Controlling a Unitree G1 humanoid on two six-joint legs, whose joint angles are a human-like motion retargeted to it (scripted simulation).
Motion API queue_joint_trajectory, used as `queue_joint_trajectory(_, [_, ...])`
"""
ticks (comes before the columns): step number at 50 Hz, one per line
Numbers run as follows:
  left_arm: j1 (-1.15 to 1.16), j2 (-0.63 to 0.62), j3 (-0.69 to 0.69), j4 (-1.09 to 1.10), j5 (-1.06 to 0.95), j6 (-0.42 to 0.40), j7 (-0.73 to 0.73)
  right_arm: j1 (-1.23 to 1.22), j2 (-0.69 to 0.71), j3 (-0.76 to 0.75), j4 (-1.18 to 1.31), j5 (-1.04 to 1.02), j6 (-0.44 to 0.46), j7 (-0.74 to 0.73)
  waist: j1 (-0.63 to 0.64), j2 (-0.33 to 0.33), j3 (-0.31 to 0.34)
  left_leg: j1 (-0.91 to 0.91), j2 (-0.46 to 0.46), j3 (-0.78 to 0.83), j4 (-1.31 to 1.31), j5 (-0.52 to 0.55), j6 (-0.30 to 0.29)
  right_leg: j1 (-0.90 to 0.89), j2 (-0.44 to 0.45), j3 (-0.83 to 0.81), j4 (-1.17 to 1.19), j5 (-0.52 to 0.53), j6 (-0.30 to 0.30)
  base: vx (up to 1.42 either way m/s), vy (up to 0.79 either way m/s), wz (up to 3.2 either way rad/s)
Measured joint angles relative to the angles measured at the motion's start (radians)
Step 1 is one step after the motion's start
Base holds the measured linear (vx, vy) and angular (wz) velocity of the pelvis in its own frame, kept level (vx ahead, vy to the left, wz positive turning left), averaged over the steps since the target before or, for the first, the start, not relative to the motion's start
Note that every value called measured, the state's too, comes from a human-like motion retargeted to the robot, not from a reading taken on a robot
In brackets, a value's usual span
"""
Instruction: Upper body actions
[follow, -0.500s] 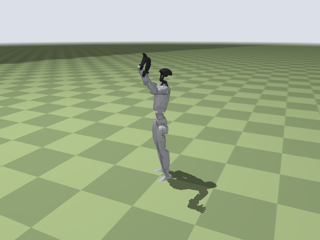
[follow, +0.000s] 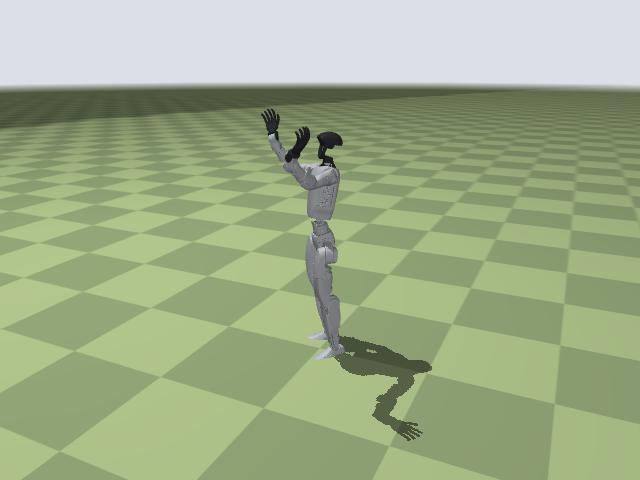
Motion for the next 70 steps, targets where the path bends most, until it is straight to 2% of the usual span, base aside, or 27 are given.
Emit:
queue_joint_trajectory(2, [0.002, 0.060, -0.073, -0.075, 0.431, 0.062, 0.347, -0.034, -0.026, 0.084, -0.051, -0.150, -0.035, -0.153, 0.003, 0.000, 0.006, 0.004, -0.001, 0.002, -0.001, 0.000, 0.000, 0.004, 0.000, 0.001, -0.002, 0.001, 0.000, 0.00, 0.00, 0.00])
queue_joint_trajectory(3, [-0.013, 0.078, -0.107, -0.119, 0.579, 0.128, 0.369, -0.057, -0.045, 0.130, -0.081, -0.265, -0.017, -0.231, 0.006, -0.001, 0.007, 0.007, -0.001, 0.003, -0.001, 0.000, 0.000, 0.006, 0.000, 0.002, -0.002, 0.001, -0.001, 0.00, 0.00, 0.00])
queue_joint_trajectory(5, [-0.074, 0.066, -0.193, -0.188, 0.776, 0.176, 0.299, -0.112, -0.073, 0.220, -0.157, -0.509, 0.063, -0.329, 0.011, -0.006, 0.004, 0.010, -0.002, 0.004, -0.001, 0.000, -0.001, 0.010, -0.001, 0.003, -0.003, 0.002, -0.001, 0.06, -0.01, -0.02])
queue_joint_trajectory(8, [-0.174, -0.007, -0.344, -0.234, 0.873, 0.155, 0.173, -0.223, -0.113, 0.381, -0.258, -0.785, 0.215, -0.375, 0.015, -0.014, -0.007, 0.015, -0.002, 0.004, -0.002, 0.000, -0.001, 0.013, -0.002, 0.002, -0.003, 0.002, 0.000, 0.07, 0.02, -0.01])
queue_joint_trajectory(10, [-0.226, -0.041, -0.406, -0.249, 0.940, 0.213, 0.111, -0.314, -0.138, 0.485, -0.292, -0.910, 0.301, -0.404, 0.014, -0.019, -0.006, 0.021, -0.002, 0.005, -0.002, 0.001, -0.002, 0.019, -0.003, 0.004, -0.002, 0.003, 0.001, 0.10, -0.01, -0.02])
queue_joint_trajectory(13, [-0.246, -0.034, -0.413, -0.271, 1.104, 0.470, 0.023, -0.409, -0.180, 0.589, -0.279, -1.079, 0.396, -0.426, 0.018, -0.021, -0.011, 0.025, 0.000, 0.007, -0.001, 0.001, -0.003, 0.022, -0.003, 0.007, -0.002, 0.003, 0.001, 0.13, -0.03, -0.04])
queue_joint_trajectory(15, [-0.240, 0.014, -0.389, -0.277, 1.149, 0.625, 0.008, -0.429, -0.204, 0.609, -0.238, -1.090, 0.423, -0.439, 0.021, -0.018, -0.006, 0.022, 0.001, 0.010, -0.002, 0.001, -0.003, 0.018, -0.002, 0.008, -0.002, 0.003, 0.001, 0.00, 0.00, 0.00])
queue_joint_trajectory(17, [-0.207, 0.066, -0.339, -0.252, 1.132, 0.618, 0.025, -0.397, -0.219, 0.574, -0.172, -1.006, 0.386, -0.412, 0.027, -0.013, -0.004, 0.014, 0.001, 0.011, -0.003, 0.001, -0.003, 0.009, -0.001, 0.009, -0.002, 0.004, 0.001, -0.07, 0.02, -0.03])
queue_joint_trajectory(20, [-0.113, 0.135, -0.230, -0.173, 0.996, 0.460, 0.054, -0.279, -0.226, 0.434, -0.063, -0.829, 0.310, -0.340, 0.033, -0.005, -0.001, 0.002, 0.002, 0.011, -0.002, 0.001, -0.003, -0.002, 0.001, 0.010, -0.002, 0.003, 0.000, -0.07, 0.01, -0.01])
queue_joint_trajectory(23, [0.029, 0.180, -0.078, -0.087, 0.796, 0.351, 0.027, -0.091, -0.200, 0.204, 0.039, -0.661, 0.220, -0.228, 0.024, -0.005, 0.011, 0.000, 0.002, 0.008, -0.001, 0.001, -0.001, -0.001, 0.004, 0.007, -0.003, 0.002, -0.001, -0.07, -0.03, 0.03])
queue_joint_trajectory(28, [0.354, 0.218, 0.214, -0.023, 0.381, 0.328, -0.154, 0.217, -0.087, -0.122, 0.098, -0.296, -0.014, -0.070, -0.011, -0.004, 0.042, 0.006, 0.002, 0.007, -0.001, 0.001, 0.000, 0.005, 0.006, 0.006, -0.001, 0.001, -0.003, -0.07, -0.05, 0.02])
queue_joint_trajectory(30, [0.543, 0.208, 0.338, -0.053, 0.205, 0.277, -0.243, 0.327, -0.033, -0.205, 0.077, -0.208, -0.102, -0.034, -0.025, 0.002, 0.057, 0.014, 0.002, 0.012, -0.003, 0.001, 0.000, 0.008, 0.007, 0.009, 0.000, 0.003, -0.005, -0.01, 0.00, -0.10])
queue_joint_trajectory(33, [0.821, 0.104, 0.523, -0.149, 0.079, 0.176, -0.284, 0.491, 0.028, -0.291, 0.024, -0.280, -0.138, -0.051, -0.031, 0.016, 0.077, 0.025, 0.007, 0.032, -0.006, 0.000, 0.000, 0.008, 0.013, 0.025, 0.002, 0.007, -0.007, -0.01, 0.03, -0.32])
queue_joint_trajectory(35, [0.931, -0.005, 0.604, -0.193, 0.073, 0.171, -0.242, 0.595, 0.070, -0.337, -0.004, -0.399, -0.123, -0.055, -0.037, 0.021, 0.090, 0.033, 0.009, 0.040, -0.007, 0.000, 0.000, 0.010, 0.015, 0.031, 0.002, 0.010, -0.008, 0.00, 0.00, -0.13])
queue_joint_trajectory(38, [1.056, -0.156, 0.653, -0.224, 0.122, 0.196, -0.180, 0.764, 0.158, -0.397, -0.031, -0.563, -0.104, -0.042, -0.041, 0.012, 0.110, 0.044, 0.008, 0.043, -0.008, 0.001, 0.001, 0.019, 0.016, 0.034, 0.002, 0.013, -0.009, 0.02, -0.07, -0.05])
queue_joint_trajectory(42, [1.173, -0.302, 0.583, -0.145, 0.146, 0.217, -0.192, 0.959, 0.296, -0.395, 0.015, -0.616, -0.112, 0.049, -0.037, -0.015, 0.153, 0.070, 0.002, 0.040, -0.009, 0.006, 0.002, 0.046, 0.010, 0.031, 0.003, 0.016, -0.010, 0.00, -0.10, 0.06])
queue_joint_trajectory(46, [1.258, -0.428, 0.426, 0.008, 0.078, 0.204, -0.327, 1.087, 0.426, -0.301, 0.172, -0.655, -0.087, 0.251, -0.045, -0.031, 0.212, 0.108, -0.002, 0.033, -0.009, 0.010, 0.003, 0.085, 0.006, 0.025, 0.003, 0.018, -0.012, 0.00, -0.06, 0.08])
queue_joint_trajectory(48, [1.287, -0.504, 0.355, 0.081, 0.080, 0.195, -0.377, 1.134, 0.487, -0.244, 0.262, -0.730, -0.036, 0.384, -0.050, -0.031, 0.254, 0.133, -0.002, 0.034, -0.009, 0.012, 0.004, 0.110, 0.006, 0.024, 0.003, 0.021, -0.013, 0.00, 0.00, 0.00])
queue_joint_trajectory(52, [1.307, -0.646, 0.242, 0.242, 0.166, 0.229, -0.404, 1.189, 0.613, -0.121, 0.443, -0.947, 0.145, 0.592, -0.058, -0.028, 0.353, 0.183, 0.004, 0.043, -0.006, 0.013, 0.005, 0.157, 0.012, 0.031, 0.003, 0.027, -0.015, -0.08, -0.03, -0.09])
queue_joint_trajectory(54, [1.291, -0.694, 0.177, 0.355, 0.199, 0.271, -0.444, 1.206, 0.677, -0.064, 0.550, -1.020, 0.213, 0.608, -0.052, -0.032, 0.393, 0.198, 0.005, 0.044, -0.005, 0.014, 0.006, 0.173, 0.012, 0.030, 0.002, 0.030, -0.015, -0.13, -0.07, -0.02])
queue_joint_trajectory(56, [1.273, -0.723, 0.094, 0.482, 0.208, 0.328, -0.537, 1.220, 0.737, -0.018, 0.685, -1.048, 0.232, 0.583, -0.039, -0.037, 0.421, 0.207, 0.006, 0.041, -0.004, 0.017, 0.006, 0.184, 0.011, 0.026, 0.001, 0.033, -0.015, -0.08, -0.09, 0.08])
queue_joint_trajectory(60, [1.255, -0.752, -0.086, 0.702, 0.230, 0.512, -0.749, 1.244, 0.845, 0.018, 0.976, -1.046, 0.293, 0.594, -0.013, -0.046, 0.430, 0.201, 0.004, 0.025, -0.003, 0.023, 0.007, 0.188, 0.008, 0.012, -0.002, 0.034, -0.014, 0.02, -0.08, 0.20])
queue_joint_trajectory(63, [1.243, -0.802, -0.170, 0.800, 0.307, 0.636, -0.856, 1.282, 0.905, 0.039, 1.093, -0.950, 0.338, 0.715, 0.022, -0.051, 0.423, 0.191, 0.002, 0.033, -0.003, 0.025, 0.007, 0.183, 0.012, 0.020, -0.005, 0.031, -0.020, 0.02, -0.02, -0.13])
queue_joint_trajectory(66, [1.247, -0.865, -0.206, 0.826, 0.411, 0.733, -0.932, 1.318, 0.934, 0.017, 1.103, -0.800, 0.429, 0.735, 0.076, -0.083, 0.431, 0.164, 0.054, 0.064, 0.064, 0.003, -0.058, 0.159, -0.046, 0.061, 0.031, 0.017, 0.010, -0.01, -0.01, -0.51])
queue_joint_trajectory(67, [1.251, -0.881, -0.200, 0.817, 0.452, 0.772, -0.918, 1.324, 0.935, -0.006, 1.091, -0.735, 0.422, 0.733, 0.071, -0.094, 0.433, 0.153, 0.057, 0.056, 0.080, -0.002, -0.070, 0.155, -0.057, 0.053, 0.032, 0.016, 0.008, -0.04, -0.01, 0.48])
queue_joint_trajectory(68, [1.256, -0.890, -0.176, 0.792, 0.489, 0.812, -0.873, 1.325, 0.931, -0.026, 1.078, -0.667, 0.372, 0.745, 0.058, -0.093, 0.435, 0.147, 0.048, 0.042, 0.077, 0.002, -0.062, 0.151, -0.049, 0.040, 0.028, 0.020, -0.001, -0.02, -0.01, 0.67])
queue_joint_trajectory(70, [1.262, -0.874, -0.170, 0.755, 0.467, 0.785, -0.841, 1.321, 0.905, -0.039, 1.069, -0.578, 0.293, 0.756, 0.019, -0.077, 0.441, 0.147, 0.025, 0.011, 0.049, 0.026, -0.033, 0.156, -0.030, 0.009, 0.012, 0.038, -0.013, 0.01, -0.01, 0.59])
